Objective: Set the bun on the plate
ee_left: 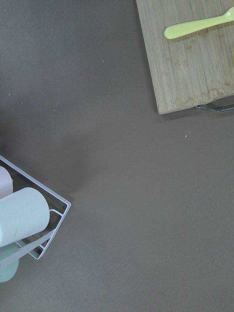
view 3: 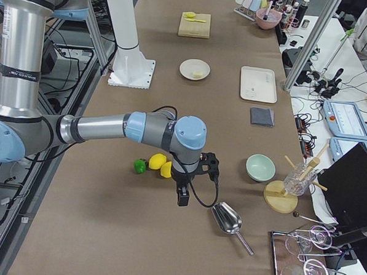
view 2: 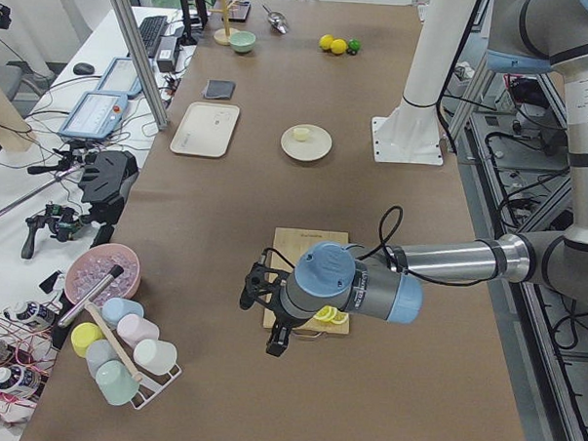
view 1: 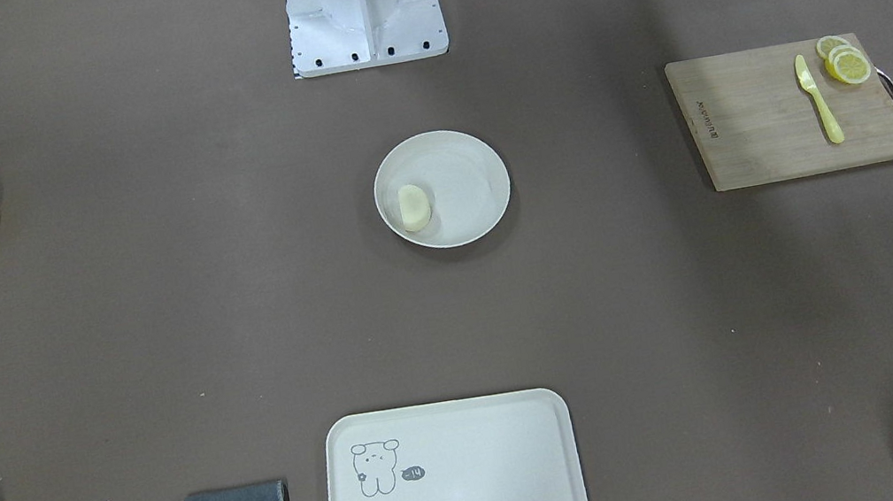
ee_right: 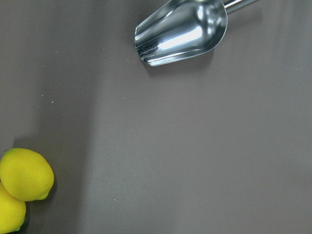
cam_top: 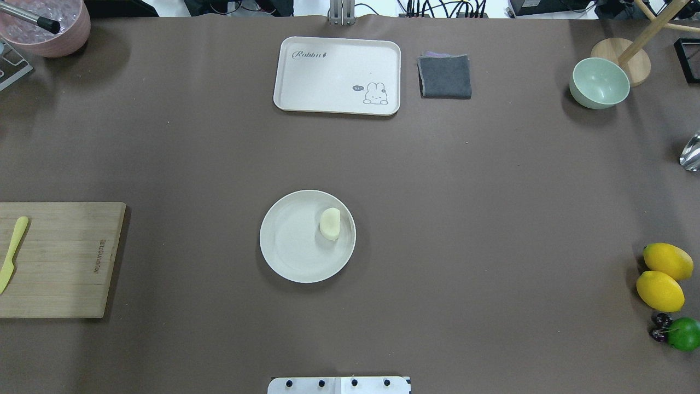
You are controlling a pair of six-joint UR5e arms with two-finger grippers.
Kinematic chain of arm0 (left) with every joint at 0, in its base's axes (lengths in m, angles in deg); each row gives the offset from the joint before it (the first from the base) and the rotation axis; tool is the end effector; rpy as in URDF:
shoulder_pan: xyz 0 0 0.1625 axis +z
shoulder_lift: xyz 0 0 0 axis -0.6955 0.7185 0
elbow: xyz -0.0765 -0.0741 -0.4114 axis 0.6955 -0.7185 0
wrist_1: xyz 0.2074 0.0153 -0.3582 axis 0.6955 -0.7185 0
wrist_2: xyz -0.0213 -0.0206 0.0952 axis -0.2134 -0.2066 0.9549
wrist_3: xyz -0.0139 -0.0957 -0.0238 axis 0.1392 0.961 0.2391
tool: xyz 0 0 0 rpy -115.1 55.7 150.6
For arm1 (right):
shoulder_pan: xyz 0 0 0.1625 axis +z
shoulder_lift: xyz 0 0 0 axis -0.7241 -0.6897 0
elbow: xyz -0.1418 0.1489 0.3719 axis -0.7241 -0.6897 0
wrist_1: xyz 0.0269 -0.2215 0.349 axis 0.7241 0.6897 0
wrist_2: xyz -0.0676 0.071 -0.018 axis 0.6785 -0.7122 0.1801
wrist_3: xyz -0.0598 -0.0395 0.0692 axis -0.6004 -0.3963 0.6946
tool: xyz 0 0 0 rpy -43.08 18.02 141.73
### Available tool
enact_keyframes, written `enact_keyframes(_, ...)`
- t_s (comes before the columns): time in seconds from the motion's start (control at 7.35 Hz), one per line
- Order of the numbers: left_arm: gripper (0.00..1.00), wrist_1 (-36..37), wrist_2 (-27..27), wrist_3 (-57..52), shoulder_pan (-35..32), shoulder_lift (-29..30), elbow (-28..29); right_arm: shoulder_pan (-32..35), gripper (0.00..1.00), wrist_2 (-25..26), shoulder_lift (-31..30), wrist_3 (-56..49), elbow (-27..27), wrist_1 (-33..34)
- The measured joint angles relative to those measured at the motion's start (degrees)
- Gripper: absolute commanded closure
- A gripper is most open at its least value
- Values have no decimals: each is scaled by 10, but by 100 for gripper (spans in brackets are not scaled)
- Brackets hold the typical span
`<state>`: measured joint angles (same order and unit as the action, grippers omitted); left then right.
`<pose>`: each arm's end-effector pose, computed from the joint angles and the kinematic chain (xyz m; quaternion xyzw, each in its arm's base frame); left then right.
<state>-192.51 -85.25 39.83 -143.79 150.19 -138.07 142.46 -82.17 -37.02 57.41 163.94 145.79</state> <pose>-0.1234 -0.3749 0.6523 0.1689 0.3891 0.0350 0.9049 0.1165 -0.4035 0.6099 0.0077 -0.3247 -0.1046 0.9400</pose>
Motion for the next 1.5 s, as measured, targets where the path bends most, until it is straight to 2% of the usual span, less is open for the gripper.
enact_keyframes(0.68, 3, 98, -2, 0, 0, 27, -1, -1, 0, 0, 1, 0, 1, 0)
enact_keyframes(1.5, 3, 104, -2, 0, 0, 27, -3, -6, 0, 0, 0, 0, 1, 0)
